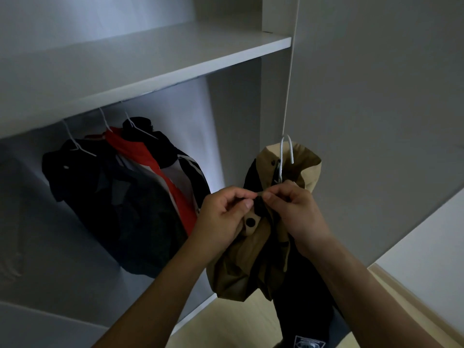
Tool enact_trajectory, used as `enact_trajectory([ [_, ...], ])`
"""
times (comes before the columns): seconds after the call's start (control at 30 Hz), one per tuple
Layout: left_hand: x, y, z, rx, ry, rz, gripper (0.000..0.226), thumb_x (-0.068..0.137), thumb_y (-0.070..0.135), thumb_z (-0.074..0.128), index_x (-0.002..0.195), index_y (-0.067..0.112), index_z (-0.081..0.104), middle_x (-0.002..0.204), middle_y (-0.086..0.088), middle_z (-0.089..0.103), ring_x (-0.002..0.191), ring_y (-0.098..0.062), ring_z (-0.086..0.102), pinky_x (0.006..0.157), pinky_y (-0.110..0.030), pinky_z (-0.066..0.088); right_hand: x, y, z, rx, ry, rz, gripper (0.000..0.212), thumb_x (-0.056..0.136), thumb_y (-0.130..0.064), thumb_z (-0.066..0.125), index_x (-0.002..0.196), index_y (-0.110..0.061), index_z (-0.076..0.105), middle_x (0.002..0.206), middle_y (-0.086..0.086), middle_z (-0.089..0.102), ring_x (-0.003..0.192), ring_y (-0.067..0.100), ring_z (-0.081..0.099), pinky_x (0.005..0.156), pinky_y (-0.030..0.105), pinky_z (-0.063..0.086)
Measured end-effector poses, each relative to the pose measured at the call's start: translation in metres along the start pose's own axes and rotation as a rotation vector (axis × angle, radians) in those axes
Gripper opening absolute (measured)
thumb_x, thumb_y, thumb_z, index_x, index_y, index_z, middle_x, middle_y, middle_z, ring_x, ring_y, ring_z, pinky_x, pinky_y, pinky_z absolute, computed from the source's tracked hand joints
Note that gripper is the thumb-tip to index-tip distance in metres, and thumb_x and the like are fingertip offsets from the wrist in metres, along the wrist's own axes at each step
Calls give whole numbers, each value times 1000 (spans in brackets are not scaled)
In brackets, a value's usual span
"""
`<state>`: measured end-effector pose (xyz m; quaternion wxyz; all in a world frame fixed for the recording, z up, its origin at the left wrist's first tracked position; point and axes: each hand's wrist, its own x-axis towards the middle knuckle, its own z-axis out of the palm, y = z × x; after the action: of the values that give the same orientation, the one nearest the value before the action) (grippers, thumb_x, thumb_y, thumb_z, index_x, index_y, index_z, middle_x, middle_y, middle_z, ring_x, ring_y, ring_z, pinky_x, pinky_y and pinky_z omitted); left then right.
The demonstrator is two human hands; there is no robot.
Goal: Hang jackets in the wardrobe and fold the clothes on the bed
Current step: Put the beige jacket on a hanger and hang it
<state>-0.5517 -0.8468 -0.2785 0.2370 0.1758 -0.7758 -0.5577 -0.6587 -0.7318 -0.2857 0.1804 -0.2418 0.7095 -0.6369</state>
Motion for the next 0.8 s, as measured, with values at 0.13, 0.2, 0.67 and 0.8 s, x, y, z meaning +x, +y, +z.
enact_trajectory([
  [0.13,-6,-2,-1,-123,-20,-91,15,94,1,57,96,8,70,89,-2,73,84,-12,69,73,-21,55,-4,-8,-4,52,-117,39,23,90,-13,65,71,-24,72,88,0,60,88,20,62,79,32,53],
  [0.2,-6,-2,-6,-92,-5,-63,16,95,2,57,96,11,70,86,3,73,82,-9,69,71,-18,53,-2,-13,-12,66,-269,96,16,91,-11,63,78,-17,73,88,3,66,87,21,65,82,35,53],
  [0.67,-13,-6,-10,945,190,539,13,96,21,40,92,20,53,86,3,55,79,-14,46,75,-28,35,12,-36,-5,302,15,313,10,88,-6,66,82,-8,74,80,10,74,76,21,71,66,28,57],
  [0.8,-14,0,0,767,161,406,12,97,13,47,90,21,53,85,9,51,78,-10,47,72,-28,41,15,-41,1,333,44,301,14,89,-5,65,78,-9,73,73,7,73,68,17,71,60,24,55],
])
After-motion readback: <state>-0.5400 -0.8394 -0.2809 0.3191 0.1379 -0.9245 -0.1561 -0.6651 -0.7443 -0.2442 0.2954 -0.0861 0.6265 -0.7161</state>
